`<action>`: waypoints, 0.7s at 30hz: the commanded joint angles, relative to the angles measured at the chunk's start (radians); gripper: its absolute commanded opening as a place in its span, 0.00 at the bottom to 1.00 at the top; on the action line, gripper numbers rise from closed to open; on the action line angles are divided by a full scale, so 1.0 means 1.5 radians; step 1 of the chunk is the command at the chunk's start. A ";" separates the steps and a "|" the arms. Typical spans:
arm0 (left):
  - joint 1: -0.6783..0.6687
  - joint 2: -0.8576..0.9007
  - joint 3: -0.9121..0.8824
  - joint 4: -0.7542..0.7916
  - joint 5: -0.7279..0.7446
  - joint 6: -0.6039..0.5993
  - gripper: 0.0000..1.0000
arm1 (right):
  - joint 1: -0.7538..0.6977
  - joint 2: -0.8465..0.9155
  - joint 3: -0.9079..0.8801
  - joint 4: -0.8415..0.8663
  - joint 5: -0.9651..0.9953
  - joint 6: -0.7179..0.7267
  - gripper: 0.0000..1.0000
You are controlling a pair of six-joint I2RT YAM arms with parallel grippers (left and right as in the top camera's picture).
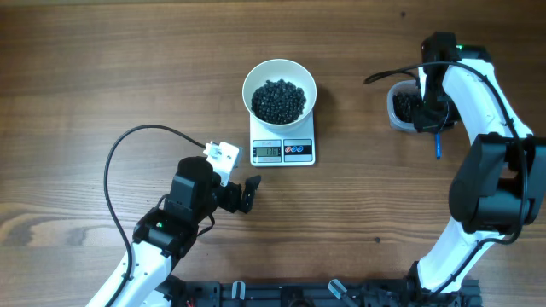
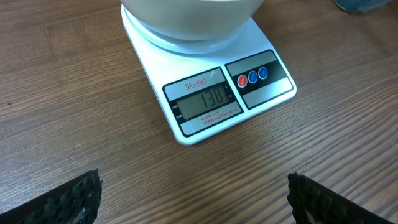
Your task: Scoop item into bowl and weigh 150g on scale
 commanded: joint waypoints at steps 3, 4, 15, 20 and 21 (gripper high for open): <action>0.003 -0.005 -0.002 -0.001 -0.004 -0.007 1.00 | 0.037 0.037 -0.004 0.011 -0.134 -0.022 0.04; 0.003 -0.005 -0.002 -0.001 -0.004 -0.007 1.00 | 0.039 0.037 -0.004 0.011 -0.148 -0.006 0.04; 0.003 -0.005 -0.002 -0.001 -0.004 -0.007 1.00 | 0.005 0.012 0.072 -0.102 -0.278 0.044 0.04; 0.003 -0.005 -0.002 -0.001 -0.004 -0.007 1.00 | -0.003 0.012 0.072 -0.100 -0.281 0.079 0.10; 0.003 -0.005 -0.002 -0.001 -0.004 -0.007 1.00 | -0.003 0.012 0.072 -0.096 -0.281 0.081 0.14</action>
